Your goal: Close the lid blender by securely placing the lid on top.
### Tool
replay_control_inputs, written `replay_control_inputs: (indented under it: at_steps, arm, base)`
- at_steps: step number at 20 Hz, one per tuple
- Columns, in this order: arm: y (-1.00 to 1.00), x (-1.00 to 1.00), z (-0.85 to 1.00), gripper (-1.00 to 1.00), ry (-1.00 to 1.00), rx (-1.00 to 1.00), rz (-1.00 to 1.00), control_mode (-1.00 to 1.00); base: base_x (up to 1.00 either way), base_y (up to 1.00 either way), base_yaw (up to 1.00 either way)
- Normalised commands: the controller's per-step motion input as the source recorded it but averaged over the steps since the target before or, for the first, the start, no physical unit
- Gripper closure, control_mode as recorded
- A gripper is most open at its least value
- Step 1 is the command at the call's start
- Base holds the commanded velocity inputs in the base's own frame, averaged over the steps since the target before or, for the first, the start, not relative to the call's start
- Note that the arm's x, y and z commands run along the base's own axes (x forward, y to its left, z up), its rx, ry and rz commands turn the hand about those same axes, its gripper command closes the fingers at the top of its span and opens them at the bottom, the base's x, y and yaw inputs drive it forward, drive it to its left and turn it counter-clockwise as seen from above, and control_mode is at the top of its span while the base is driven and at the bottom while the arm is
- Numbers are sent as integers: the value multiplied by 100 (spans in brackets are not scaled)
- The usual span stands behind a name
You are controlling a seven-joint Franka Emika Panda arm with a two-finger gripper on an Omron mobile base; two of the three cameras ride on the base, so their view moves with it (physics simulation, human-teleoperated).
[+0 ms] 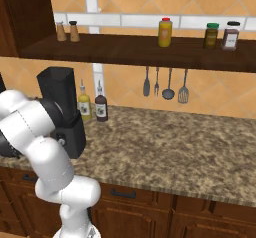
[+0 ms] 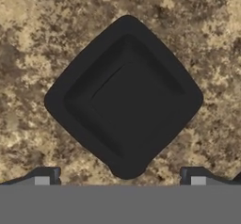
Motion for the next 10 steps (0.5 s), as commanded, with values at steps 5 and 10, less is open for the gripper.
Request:
replay_control_inputs:
  at_steps: [5, 10]
  arm:
    - [0, 1, -10, -100, 0, 0, 0, -100]
    - [0, 6, -10, -100, 0, 0, 0, -100]
  base:
    - [0, 0, 0]
    - [0, 0, 0]
